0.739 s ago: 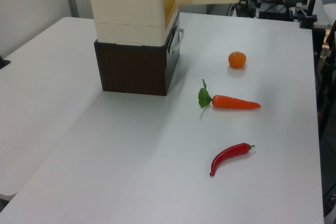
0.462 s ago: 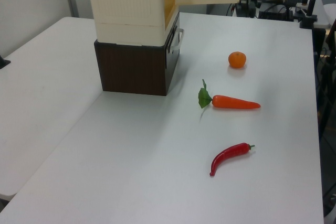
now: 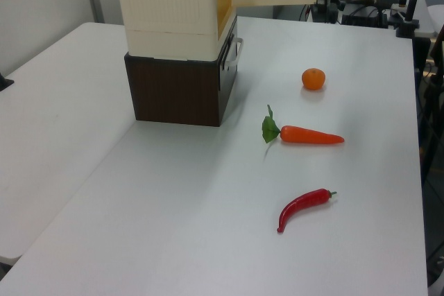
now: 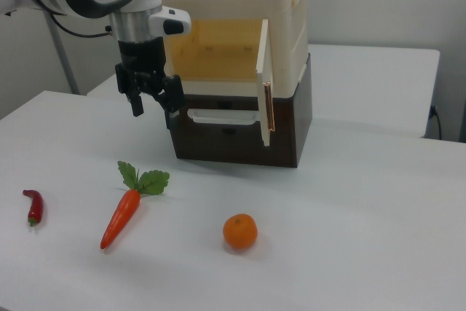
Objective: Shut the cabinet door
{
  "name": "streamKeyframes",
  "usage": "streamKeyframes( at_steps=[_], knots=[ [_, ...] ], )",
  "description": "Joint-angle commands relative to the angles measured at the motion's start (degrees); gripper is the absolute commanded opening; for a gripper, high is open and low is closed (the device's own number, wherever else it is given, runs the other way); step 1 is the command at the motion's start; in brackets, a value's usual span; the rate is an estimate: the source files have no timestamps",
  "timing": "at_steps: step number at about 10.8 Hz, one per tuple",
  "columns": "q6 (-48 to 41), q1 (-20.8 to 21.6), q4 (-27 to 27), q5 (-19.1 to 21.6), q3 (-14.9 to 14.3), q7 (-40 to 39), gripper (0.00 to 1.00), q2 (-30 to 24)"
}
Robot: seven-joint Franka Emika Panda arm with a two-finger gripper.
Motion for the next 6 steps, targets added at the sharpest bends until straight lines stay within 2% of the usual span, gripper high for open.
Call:
streamKeyframes(
  at_steps=[1, 6],
  knots=[
    [-1.00, 1.30, -0.60, 0.73, -1.00, -0.16, 1.00, -1.13],
    [-0.74, 1.21, 0.54, 0.81, -1.00, -0.69, 1.00, -0.78]
  ],
)
